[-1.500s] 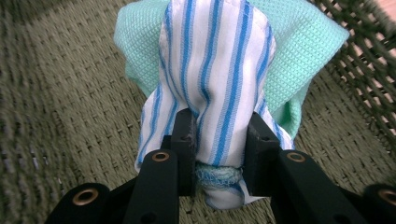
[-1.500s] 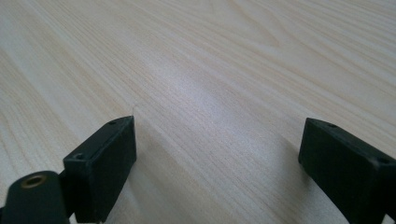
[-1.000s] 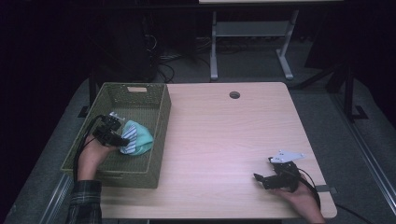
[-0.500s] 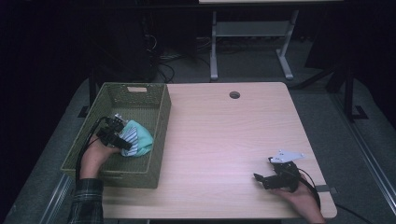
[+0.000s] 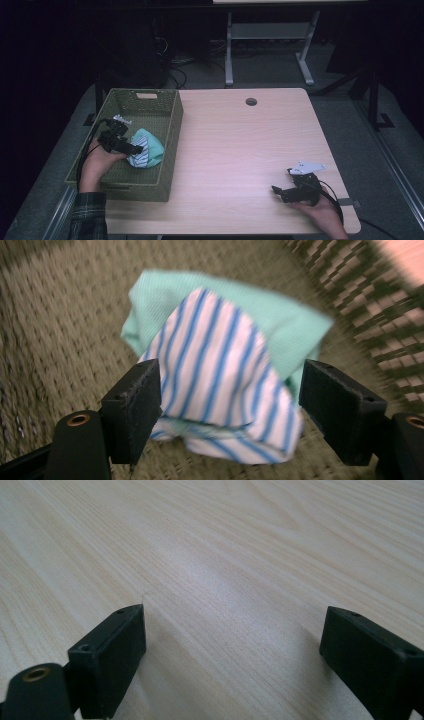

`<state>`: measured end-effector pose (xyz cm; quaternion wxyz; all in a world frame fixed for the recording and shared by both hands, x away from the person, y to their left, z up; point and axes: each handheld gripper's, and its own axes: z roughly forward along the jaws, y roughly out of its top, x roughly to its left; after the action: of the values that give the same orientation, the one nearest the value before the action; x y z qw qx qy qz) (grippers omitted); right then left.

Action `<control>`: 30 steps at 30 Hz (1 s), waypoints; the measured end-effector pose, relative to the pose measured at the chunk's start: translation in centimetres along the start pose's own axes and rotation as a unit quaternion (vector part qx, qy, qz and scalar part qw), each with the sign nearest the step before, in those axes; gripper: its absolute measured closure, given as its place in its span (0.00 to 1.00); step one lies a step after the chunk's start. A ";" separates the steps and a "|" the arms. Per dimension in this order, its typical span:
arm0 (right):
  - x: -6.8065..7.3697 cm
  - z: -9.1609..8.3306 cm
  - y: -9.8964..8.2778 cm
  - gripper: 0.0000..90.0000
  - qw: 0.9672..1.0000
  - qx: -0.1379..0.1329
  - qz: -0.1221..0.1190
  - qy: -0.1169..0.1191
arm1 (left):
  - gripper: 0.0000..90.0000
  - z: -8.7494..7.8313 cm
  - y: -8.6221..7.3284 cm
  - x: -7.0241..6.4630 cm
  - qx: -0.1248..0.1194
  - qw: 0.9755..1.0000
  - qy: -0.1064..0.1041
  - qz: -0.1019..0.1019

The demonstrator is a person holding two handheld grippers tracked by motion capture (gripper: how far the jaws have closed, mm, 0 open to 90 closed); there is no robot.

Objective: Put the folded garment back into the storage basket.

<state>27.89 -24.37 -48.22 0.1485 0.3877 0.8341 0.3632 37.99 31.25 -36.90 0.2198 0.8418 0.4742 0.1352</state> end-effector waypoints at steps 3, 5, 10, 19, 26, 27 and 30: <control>0.0 0.0 0.0 0.12 1.000 0.000 0.000 0.000 | 0.25 -0.9 0.6 -0.8 -0.021 1.000 -0.010 -0.002; 0.0 0.0 0.0 0.12 1.000 0.000 0.000 0.000 | 0.25 -1.4 1.0 -1.5 -0.035 0.999 -0.021 0.005; 0.0 0.0 0.0 0.12 1.000 0.000 0.001 0.000 | 0.24 -2.7 1.9 -3.3 -0.065 0.997 -0.043 0.025; 0.0 0.0 0.0 0.12 1.000 0.000 0.001 0.000 | 0.24 -4.1 3.2 -6.2 -0.096 0.991 -0.073 0.062; 0.0 0.0 0.0 0.12 1.000 0.000 0.001 0.000 | 0.24 -3.2 4.3 -9.1 -0.102 0.985 -0.105 0.087; 0.0 0.0 0.0 0.12 1.000 0.000 0.001 0.000 | 0.24 -3.1 4.4 -9.4 -0.102 0.985 -0.108 0.091; 0.0 0.0 0.0 0.12 1.000 0.000 0.001 0.000 | 0.24 -2.5 4.8 -10.6 -0.103 0.982 -0.124 0.099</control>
<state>27.88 -24.35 -48.21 0.1479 0.3886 0.8338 0.3632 35.01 20.61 -32.56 0.3483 0.8677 0.3406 0.0989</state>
